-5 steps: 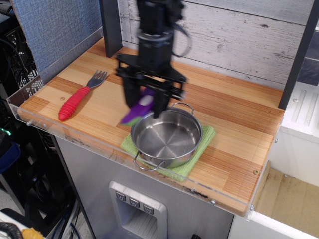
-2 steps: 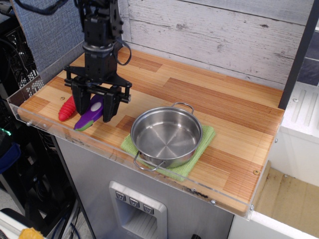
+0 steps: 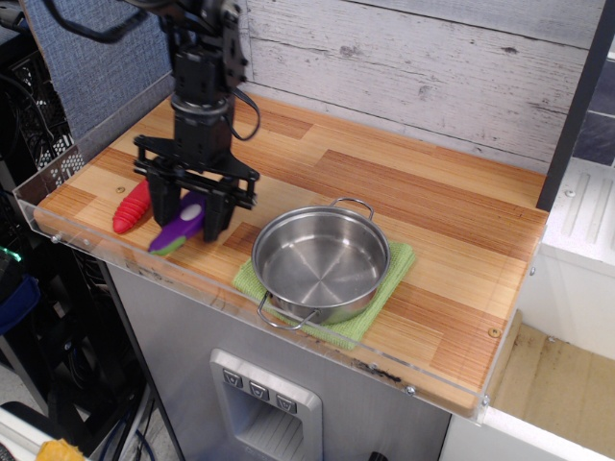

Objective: Place the eggplant between the pot and red fork

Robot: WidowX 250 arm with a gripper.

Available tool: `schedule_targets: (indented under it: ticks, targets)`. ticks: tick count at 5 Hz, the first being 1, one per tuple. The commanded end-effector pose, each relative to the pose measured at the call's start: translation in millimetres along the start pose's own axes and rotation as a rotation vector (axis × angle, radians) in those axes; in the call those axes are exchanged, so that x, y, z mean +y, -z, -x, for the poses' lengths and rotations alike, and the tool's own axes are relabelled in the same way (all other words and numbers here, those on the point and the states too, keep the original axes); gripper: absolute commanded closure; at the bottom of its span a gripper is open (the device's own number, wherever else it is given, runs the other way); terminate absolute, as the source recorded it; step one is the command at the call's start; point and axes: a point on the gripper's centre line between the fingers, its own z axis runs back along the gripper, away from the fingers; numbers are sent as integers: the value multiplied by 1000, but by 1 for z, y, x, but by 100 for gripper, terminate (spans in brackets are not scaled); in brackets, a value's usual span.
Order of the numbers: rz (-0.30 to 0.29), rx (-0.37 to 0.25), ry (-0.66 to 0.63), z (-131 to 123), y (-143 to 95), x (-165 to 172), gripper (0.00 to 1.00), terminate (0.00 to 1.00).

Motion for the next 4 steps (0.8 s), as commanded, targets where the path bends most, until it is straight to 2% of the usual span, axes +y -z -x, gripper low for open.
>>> schedule_targets:
  ticks: [1, 3, 4]
  targets:
    - [-7, -70, -2, -10, -15, 0, 100, 0]
    - [-10, -65, 1, -15, -12, -3, 100, 0]
    - [5, -68, -3, -15, -12, -2, 0, 0]
